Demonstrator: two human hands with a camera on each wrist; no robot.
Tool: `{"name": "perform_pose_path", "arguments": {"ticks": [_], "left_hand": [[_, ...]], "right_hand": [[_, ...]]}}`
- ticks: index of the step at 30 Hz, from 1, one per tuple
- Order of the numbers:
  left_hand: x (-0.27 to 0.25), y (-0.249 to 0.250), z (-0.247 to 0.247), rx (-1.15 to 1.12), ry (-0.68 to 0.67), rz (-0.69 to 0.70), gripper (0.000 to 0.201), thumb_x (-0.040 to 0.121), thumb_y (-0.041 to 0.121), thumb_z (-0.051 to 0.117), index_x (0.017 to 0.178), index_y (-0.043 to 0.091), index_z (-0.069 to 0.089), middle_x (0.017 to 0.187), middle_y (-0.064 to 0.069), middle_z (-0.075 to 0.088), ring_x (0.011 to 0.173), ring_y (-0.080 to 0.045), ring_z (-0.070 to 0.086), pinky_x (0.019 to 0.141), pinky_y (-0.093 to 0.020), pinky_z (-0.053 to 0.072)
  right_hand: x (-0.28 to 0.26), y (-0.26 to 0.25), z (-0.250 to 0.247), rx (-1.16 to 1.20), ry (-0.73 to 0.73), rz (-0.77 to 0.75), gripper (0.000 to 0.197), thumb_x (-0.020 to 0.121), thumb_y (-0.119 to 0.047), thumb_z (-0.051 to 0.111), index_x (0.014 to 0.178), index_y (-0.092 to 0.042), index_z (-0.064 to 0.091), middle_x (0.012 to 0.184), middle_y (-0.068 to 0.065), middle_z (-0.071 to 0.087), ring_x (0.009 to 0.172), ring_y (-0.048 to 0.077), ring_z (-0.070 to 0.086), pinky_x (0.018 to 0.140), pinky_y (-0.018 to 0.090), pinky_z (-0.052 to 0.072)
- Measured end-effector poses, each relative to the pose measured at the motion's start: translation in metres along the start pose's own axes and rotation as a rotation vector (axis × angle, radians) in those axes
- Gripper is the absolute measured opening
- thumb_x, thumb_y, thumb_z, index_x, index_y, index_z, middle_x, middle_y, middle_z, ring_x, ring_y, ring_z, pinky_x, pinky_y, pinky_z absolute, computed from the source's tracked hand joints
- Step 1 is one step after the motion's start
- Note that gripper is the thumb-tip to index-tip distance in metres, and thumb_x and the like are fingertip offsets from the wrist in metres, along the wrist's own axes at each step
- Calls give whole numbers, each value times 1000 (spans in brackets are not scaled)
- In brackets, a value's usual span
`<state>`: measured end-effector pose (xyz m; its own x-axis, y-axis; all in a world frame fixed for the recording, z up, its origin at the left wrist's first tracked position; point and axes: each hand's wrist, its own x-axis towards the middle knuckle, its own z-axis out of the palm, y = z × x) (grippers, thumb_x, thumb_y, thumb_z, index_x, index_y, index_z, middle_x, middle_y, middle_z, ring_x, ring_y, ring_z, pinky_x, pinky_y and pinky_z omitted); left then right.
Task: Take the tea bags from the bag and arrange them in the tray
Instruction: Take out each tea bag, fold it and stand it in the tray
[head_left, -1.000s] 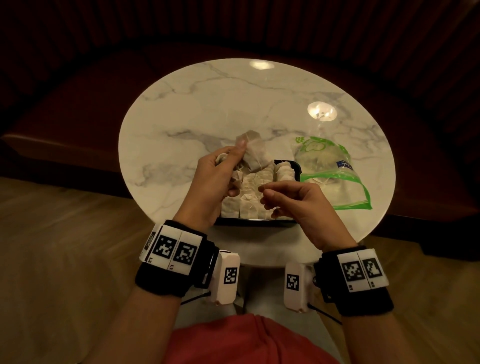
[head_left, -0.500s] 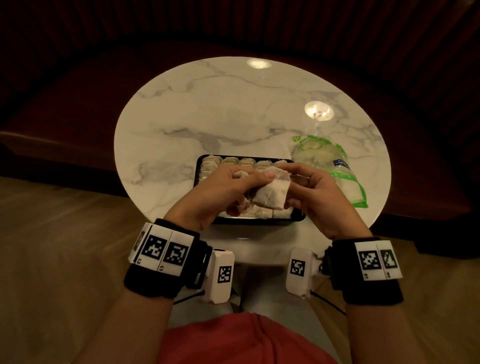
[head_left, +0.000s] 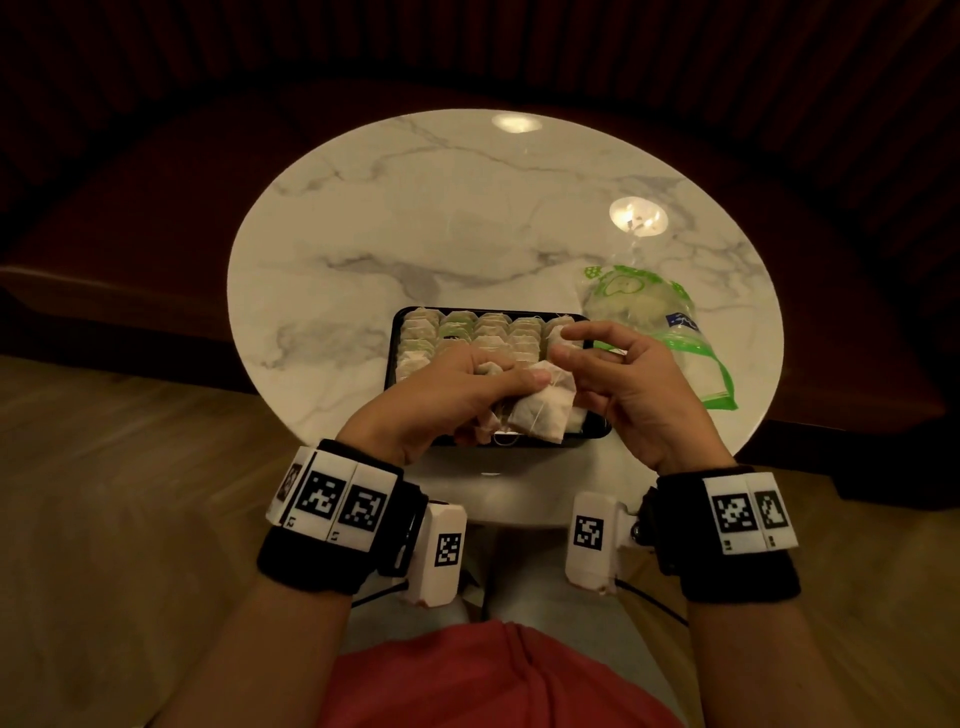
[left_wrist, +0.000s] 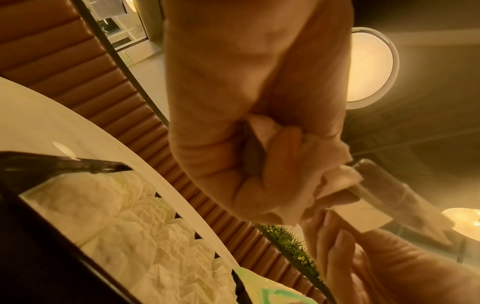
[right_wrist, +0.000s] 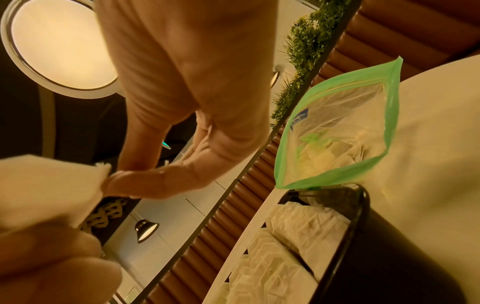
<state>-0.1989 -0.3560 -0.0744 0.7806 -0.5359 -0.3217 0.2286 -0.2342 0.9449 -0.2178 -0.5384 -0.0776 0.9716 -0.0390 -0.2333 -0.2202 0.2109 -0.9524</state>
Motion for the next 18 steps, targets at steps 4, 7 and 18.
{"name": "perform_pose_path", "arguments": {"ticks": [4,7,18], "left_hand": [[5,-6,0,20,-1,-42,43,80,50,70,86,7,69,71,-11,50,55,-19,45,49,-26,34],[6,-7,1,11,16,-62,36,78,49,71,75,14,68,67,-8,51,57,-20,44,50,-27,33],[7,-6,3,-30,18,-93,30,88,38,66,95,8,66,81,-13,51,51,-16,45,48,-25,31]], "right_hand": [[-1,0,-2,-36,3,-32,26,65,-12,76,89,-7,68,69,8,70,64,15,68,60,24,57],[-4,-2,-1,-122,1,-87,16,73,-8,74,88,-8,68,69,7,72,66,13,70,58,22,55],[-10,-8,4,-302,-25,-271,20,71,-22,76,89,-17,71,80,-3,75,77,9,70,64,18,52]]}}
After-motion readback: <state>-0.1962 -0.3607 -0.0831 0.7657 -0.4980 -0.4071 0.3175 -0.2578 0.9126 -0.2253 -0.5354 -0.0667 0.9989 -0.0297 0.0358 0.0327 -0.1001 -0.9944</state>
